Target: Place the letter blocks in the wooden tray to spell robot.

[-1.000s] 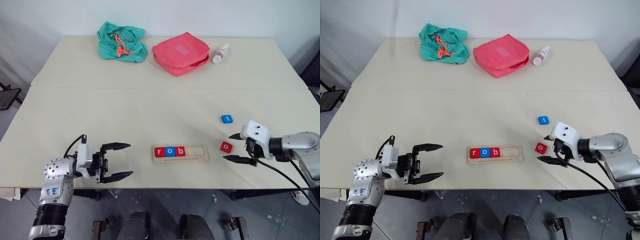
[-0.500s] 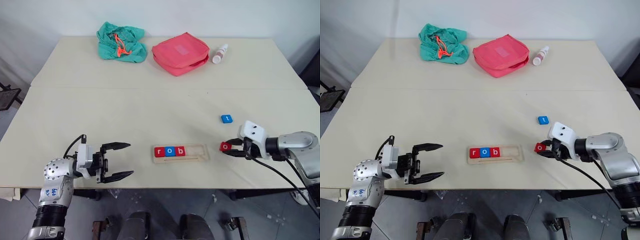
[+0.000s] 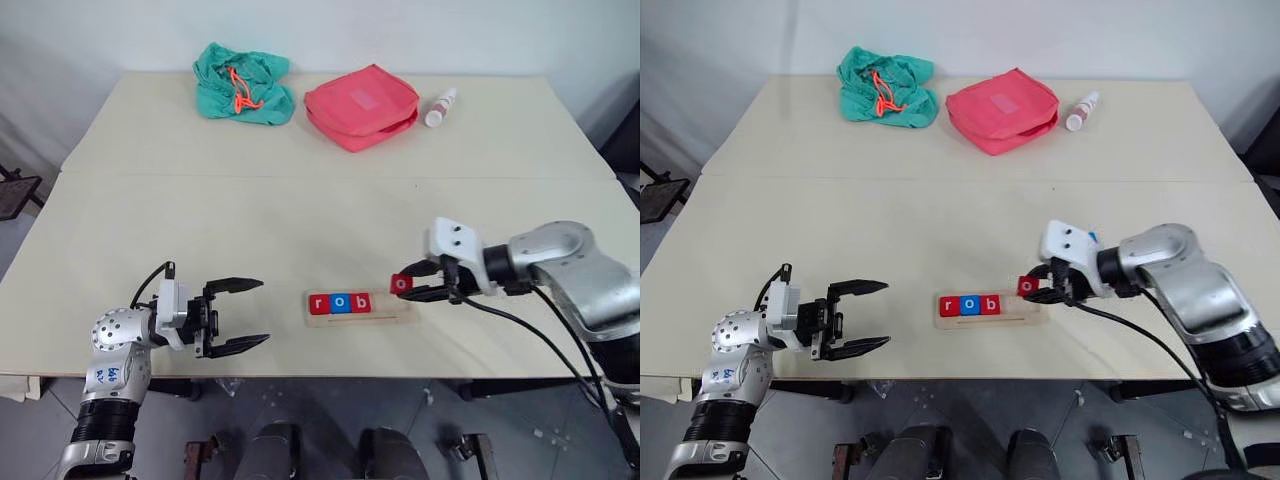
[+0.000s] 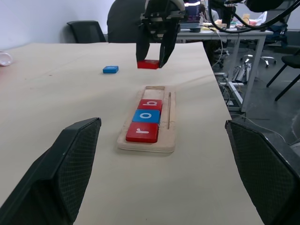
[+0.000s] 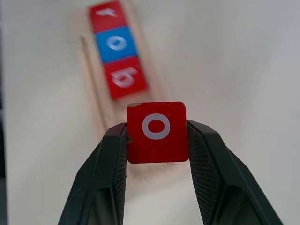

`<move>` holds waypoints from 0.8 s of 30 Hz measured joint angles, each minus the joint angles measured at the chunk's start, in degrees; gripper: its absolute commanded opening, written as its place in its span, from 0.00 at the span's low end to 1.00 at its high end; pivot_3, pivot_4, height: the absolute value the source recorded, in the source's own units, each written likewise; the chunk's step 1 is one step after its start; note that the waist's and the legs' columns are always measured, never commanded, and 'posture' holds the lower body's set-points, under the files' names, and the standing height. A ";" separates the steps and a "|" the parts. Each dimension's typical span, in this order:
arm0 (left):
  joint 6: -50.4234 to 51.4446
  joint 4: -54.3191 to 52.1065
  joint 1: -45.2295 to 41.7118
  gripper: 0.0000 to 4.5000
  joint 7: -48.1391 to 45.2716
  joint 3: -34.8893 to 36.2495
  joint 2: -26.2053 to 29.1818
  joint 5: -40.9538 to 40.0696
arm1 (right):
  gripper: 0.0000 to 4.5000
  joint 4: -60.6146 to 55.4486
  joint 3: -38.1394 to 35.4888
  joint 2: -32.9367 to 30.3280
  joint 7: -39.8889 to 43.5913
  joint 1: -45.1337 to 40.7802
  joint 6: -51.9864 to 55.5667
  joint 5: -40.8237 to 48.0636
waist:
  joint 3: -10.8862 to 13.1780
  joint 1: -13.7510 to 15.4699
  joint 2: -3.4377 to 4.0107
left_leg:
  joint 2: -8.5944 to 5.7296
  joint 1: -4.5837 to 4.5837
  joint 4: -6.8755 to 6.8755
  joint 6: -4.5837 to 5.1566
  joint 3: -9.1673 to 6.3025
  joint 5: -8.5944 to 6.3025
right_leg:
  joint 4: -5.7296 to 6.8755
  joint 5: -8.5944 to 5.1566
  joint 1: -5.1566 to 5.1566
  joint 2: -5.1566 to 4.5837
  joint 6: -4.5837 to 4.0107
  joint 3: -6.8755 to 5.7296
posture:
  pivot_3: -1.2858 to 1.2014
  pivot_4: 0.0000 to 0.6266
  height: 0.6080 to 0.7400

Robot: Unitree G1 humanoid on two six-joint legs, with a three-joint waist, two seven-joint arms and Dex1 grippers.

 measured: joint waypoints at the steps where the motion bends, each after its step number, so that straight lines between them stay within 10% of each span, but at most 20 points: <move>1: -0.05 -0.12 0.29 1.00 0.02 0.02 0.01 0.00 | 0.32 0.47 1.45 0.63 0.51 -0.83 -0.57 -0.52 | 0.00 -0.02 0.00 | 0.00 0.01 -0.01 0.00 0.00 0.00 | 0.02 0.00 -0.01 0.00 0.00 0.00 | 0.52 0.24 1.00; 18: -0.17 -4.67 5.71 1.00 2.60 0.95 0.12 0.00 | 0.32 9.14 7.98 4.93 5.08 -4.14 -8.05 -7.39 | 0.00 -0.04 0.00 | 0.00 -0.01 -0.01 0.00 -0.02 0.00 | 0.05 0.00 -0.04 0.00 0.00 -0.01 | 0.52 0.24 1.00; 24: -0.17 -4.73 5.70 1.00 2.98 0.96 0.12 0.00 | 0.82 9.52 8.21 5.20 5.77 -4.15 -9.17 -8.70 | 0.00 -0.07 0.00 | 0.00 -0.01 -0.01 0.00 -0.01 0.00 | 0.05 0.00 -0.05 0.00 0.00 -0.02 | 0.52 0.24 1.00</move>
